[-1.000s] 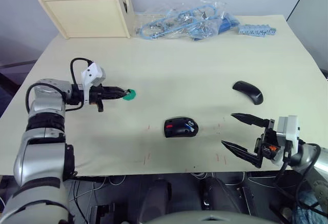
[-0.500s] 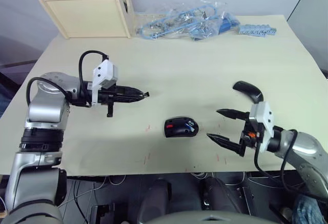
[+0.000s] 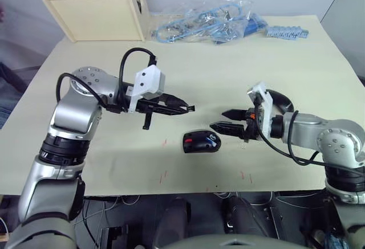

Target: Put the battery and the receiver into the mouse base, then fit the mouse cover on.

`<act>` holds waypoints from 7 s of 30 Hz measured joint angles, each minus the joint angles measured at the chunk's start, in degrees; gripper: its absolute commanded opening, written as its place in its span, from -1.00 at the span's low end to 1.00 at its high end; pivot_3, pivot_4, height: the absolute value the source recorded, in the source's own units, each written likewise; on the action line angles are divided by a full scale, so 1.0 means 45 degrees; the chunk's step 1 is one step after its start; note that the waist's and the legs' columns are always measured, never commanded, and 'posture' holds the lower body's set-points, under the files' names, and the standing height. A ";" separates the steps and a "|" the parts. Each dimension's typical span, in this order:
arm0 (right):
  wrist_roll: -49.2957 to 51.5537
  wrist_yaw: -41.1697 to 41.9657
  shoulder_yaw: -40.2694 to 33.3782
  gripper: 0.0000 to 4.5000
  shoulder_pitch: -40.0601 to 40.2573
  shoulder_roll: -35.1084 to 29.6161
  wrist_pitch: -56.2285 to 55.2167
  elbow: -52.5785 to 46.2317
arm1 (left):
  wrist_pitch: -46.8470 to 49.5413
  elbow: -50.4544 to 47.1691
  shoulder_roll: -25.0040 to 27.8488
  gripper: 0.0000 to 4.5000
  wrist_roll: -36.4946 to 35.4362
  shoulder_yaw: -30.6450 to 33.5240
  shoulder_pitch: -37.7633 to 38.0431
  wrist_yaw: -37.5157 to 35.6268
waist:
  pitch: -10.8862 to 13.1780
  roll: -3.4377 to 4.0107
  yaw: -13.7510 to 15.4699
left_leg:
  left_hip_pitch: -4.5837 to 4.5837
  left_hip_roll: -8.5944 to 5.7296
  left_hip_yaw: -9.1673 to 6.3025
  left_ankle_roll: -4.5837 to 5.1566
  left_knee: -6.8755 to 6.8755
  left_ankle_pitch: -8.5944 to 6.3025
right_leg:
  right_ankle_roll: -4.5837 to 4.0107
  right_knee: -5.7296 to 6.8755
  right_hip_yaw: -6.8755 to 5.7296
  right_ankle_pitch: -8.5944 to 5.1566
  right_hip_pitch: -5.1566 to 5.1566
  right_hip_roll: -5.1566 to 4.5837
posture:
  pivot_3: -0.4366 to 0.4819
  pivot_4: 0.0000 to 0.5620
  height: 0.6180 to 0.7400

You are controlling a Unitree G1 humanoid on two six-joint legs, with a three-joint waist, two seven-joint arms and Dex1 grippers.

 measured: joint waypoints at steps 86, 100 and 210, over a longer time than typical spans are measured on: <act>0.9151 -0.6513 0.1233 -1.00 -0.2723 -0.0938 -0.0016 0.4030 | 0.1275 -0.1242 -0.0540 0.98 -0.1048 0.0128 0.0368 0.1349 | 0.0007 0.0012 -0.0334 | -0.0120 0.0003 0.0000 0.0003 0.0025 0.0001 | 0.0004 0.0008 0.0012 0.0004 -0.0106 -0.0003 | -0.05 -0.47 1.00; 0.8326 -0.4352 0.1308 -1.00 -0.3309 -0.4742 0.1823 0.2702 | 0.2950 -0.3594 -0.0058 0.98 -0.2505 0.1168 0.4300 0.3287 | 0.0024 0.0042 -0.0213 | -0.0121 0.0002 0.0009 0.0003 0.0024 0.0001 | 0.0003 0.0002 0.0011 0.0005 -0.0102 -0.0008 | -0.05 -0.47 1.00; 0.9190 -0.3004 0.2175 -1.00 -0.2528 -0.9268 0.0396 -0.0022 | -0.1270 0.0642 -0.3333 0.32 0.2501 -0.2535 0.2702 0.3099 | 0.0032 0.0058 0.0053 | -0.0132 0.0007 0.0011 0.0004 0.0041 0.0000 | 0.0004 0.0000 0.0002 0.0006 -0.0100 -0.0012 | -0.05 -0.47 1.00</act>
